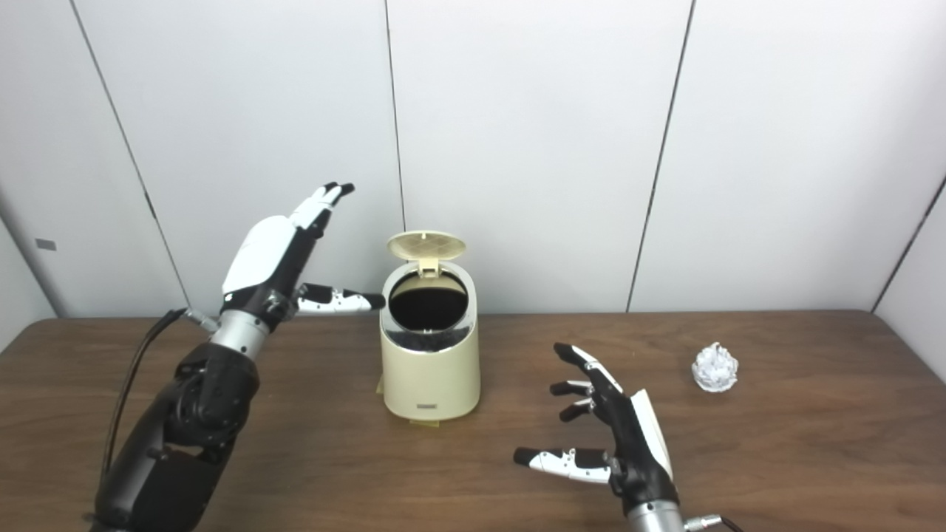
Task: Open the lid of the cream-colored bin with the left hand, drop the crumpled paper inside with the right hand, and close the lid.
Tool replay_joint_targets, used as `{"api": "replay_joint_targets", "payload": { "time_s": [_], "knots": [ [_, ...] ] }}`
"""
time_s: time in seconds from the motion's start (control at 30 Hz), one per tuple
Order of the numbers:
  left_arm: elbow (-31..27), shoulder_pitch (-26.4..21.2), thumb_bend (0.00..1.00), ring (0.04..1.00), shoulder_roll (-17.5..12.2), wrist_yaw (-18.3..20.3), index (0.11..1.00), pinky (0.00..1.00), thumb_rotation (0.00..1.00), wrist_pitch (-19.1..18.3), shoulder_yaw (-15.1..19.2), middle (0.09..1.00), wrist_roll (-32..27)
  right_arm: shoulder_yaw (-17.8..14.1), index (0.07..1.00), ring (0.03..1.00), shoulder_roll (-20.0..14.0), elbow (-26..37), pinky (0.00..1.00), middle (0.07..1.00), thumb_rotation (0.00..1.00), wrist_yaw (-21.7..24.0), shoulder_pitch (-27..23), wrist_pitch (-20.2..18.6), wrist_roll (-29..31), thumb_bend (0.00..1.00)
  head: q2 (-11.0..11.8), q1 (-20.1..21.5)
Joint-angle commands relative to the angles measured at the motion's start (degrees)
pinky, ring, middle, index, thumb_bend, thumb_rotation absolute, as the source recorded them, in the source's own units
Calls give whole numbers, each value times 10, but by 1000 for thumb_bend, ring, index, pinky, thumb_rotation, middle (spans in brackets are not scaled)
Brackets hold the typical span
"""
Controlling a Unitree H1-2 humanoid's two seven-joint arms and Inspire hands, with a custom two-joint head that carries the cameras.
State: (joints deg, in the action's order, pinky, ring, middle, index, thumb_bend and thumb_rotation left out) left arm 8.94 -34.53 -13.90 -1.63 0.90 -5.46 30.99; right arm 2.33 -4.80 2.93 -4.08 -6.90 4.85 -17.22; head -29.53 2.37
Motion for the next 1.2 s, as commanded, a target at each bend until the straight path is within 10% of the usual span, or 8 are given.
{"api": "replay_joint_targets", "payload": {
  "time_s": [0.0,0.23,0.43,0.67,1.17],
  "knots": [
    [-39,-6,843,976,1,-2,1000,846,246,16,24,994,-55,-2,829,695,-5,17,517,863,66,-2,-15,14,4,776,-1,-2],
    [-104,83,852,926,17,47,985,758,284,-12,63,959,-193,-4,826,682,-6,14,508,853,57,-3,-15,20,7,786,-3,-3],
    [-78,154,800,779,62,12,877,651,226,67,82,834,-243,-4,825,675,-8,9,503,843,75,-2,-15,23,8,789,-3,-3],
    [-18,195,756,759,79,12,867,664,226,148,81,826,-265,-1,829,675,-10,10,503,847,82,0,-12,20,8,782,-4,-4],
    [47,213,833,736,82,22,851,620,155,190,65,798,-270,-17,822,638,-44,40,534,781,57,30,-11,-14,24,773,18,46]
  ]
}}
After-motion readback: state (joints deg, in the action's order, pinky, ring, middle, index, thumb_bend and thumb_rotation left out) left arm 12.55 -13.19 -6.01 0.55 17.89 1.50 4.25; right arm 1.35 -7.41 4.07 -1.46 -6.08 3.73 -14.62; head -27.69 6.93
